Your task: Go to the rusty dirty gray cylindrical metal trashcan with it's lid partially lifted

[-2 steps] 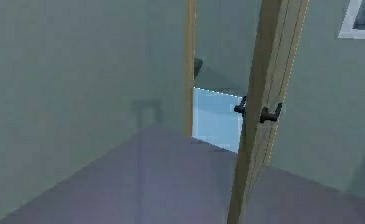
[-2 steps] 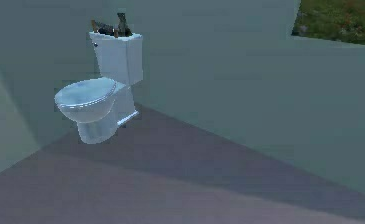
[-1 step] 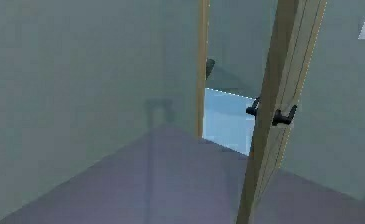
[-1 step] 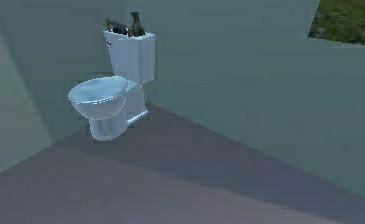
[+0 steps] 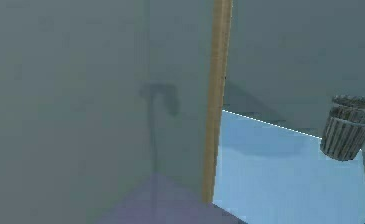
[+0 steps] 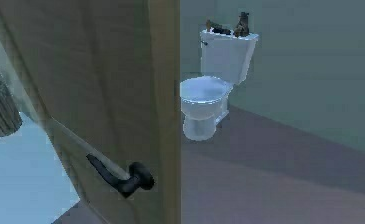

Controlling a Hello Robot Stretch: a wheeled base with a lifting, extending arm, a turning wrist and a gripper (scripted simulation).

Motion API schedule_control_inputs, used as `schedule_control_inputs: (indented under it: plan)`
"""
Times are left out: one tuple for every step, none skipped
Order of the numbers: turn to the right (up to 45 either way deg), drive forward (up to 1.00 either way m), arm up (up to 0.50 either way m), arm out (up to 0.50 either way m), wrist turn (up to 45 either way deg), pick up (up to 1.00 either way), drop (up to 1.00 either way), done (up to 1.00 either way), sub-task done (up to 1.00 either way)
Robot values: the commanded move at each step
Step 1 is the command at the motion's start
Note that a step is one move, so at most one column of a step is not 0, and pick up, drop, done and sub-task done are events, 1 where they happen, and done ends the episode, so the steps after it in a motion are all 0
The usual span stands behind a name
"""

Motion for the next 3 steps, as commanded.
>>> schedule_control_inputs:
  plan:
    - [-9.0,0.0,0.0,0.0,0.0,0.0,0.0,0.0,0.0]
    - [0.0,0.1,0.0,0.0,0.0,0.0,0.0,0.0,0.0]
    - [45.0,0.0,0.0,0.0,0.0,0.0,0.0,0.0,0.0]
